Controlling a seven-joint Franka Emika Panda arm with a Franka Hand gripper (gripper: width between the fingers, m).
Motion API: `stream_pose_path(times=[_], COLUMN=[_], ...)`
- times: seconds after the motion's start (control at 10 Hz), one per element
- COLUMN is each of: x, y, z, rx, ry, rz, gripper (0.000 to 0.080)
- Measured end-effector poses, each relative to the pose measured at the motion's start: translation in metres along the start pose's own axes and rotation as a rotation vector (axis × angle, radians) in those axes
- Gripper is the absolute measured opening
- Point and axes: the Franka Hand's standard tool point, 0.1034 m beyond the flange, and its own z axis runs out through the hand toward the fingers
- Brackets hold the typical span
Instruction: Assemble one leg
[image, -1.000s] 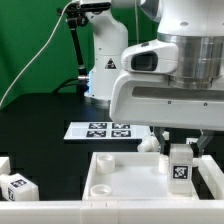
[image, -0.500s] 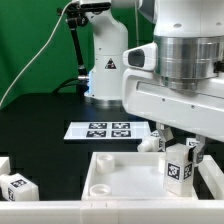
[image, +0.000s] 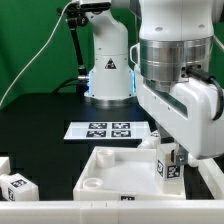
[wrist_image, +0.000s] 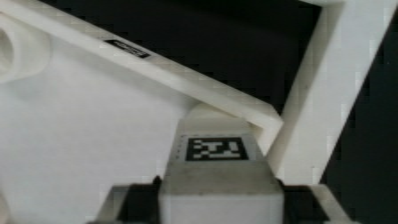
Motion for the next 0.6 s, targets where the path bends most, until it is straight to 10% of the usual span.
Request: stream_pose_path(times=[0.1, 0.2, 0.6], x=[0.0000, 0.0001, -0.0006], y=[0.0003, 0.0003, -0.0007], z=[0.0004, 0.0004, -0.0020], rx=[-0.001, -0.001, -0.005], ry=[0.000, 0.000, 0.003], rz=[-0.016, -0.028, -0.296], gripper=[0.0289, 0.0521, 0.0645])
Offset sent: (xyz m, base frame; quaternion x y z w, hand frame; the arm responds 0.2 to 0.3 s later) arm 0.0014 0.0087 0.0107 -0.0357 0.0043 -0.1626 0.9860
